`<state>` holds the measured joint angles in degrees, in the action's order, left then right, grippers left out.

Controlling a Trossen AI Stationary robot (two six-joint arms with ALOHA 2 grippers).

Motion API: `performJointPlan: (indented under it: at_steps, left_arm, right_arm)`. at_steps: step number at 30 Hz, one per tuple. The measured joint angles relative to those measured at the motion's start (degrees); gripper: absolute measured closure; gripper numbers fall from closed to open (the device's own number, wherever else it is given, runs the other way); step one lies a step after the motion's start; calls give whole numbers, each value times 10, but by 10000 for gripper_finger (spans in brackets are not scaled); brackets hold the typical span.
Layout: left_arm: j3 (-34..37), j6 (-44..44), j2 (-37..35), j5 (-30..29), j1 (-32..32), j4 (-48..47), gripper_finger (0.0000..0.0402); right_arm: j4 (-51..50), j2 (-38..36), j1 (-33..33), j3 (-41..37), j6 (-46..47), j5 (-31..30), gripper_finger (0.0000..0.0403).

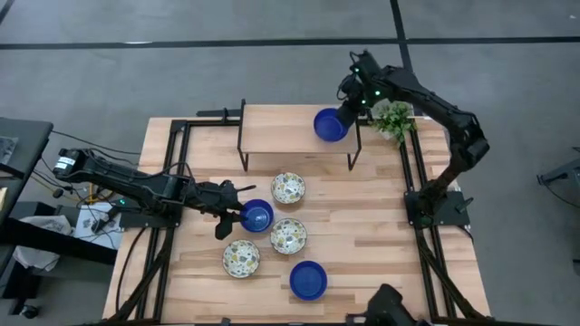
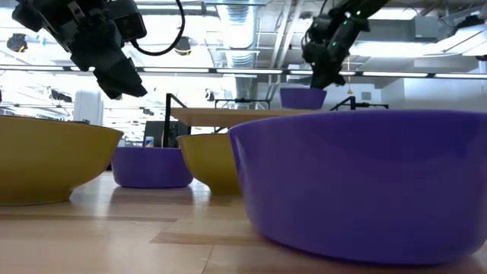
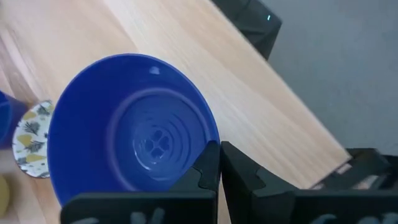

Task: Pick & Place Mini bowls
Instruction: Put the top right blue bowl on the shelf

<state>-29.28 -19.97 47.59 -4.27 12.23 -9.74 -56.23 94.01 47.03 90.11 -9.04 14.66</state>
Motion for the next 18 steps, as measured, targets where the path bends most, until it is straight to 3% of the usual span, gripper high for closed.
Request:
performJointPlan:
  at_steps: [18]
  left_arm:
    - [0, 0, 0, -4, 0, 7, 258]
  right_arm:
    - [-21, 16, 26, 0, -4, -33, 399]
